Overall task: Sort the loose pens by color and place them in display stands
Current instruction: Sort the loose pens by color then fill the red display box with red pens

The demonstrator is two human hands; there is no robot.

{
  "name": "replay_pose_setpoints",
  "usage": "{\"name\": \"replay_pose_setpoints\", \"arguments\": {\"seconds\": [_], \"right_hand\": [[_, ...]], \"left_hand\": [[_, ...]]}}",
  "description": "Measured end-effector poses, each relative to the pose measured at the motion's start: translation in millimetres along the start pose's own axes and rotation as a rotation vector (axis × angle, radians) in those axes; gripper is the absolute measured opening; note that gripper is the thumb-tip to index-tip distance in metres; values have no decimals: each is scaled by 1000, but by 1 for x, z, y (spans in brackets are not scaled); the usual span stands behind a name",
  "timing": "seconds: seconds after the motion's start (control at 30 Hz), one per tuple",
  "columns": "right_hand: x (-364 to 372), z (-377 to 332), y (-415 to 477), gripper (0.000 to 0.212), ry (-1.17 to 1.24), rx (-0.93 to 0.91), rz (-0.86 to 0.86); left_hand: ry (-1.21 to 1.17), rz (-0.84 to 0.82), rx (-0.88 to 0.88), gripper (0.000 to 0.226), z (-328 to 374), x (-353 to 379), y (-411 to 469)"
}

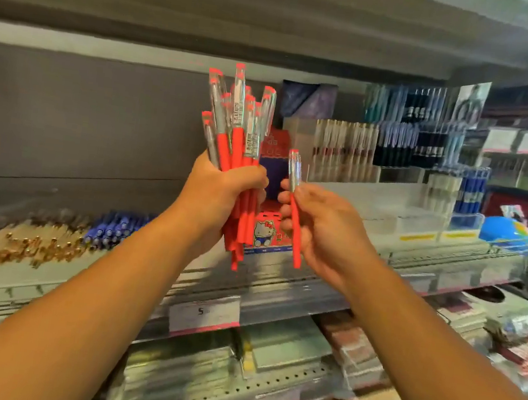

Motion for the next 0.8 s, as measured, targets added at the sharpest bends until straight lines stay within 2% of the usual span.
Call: {"name": "replay_pose_setpoints", "arguments": {"seconds": [0.17,0.27,0.47,0.63,0.8], "right_hand": [[-10,1,54,18,-47,-48,-37],[-9,-1,89,18,-81,-98,-67],[-4,-7,160,13,-356,-208,-63],[18,5,213,35,-487,-252,-164],[34,23,229,51,-657,-452,-292]], "left_hand": [[71,31,33,25,-7,-10,45],[150,81,46,12,-8,-27,76],[263,254,-7,10,-20,-65,134],[402,333,112,13,-25,-88,157],[504,379,107,13,-40,-121,154]]}}
Point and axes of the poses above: each hand's wrist, its own y-axis towards the middle knuckle, its own x-axis out of the palm, z = x × y, the point moved 10 cm from there along y, towards the middle knuckle, and after that the axes turned 6 degrees about -y, right-handed, at the moved point
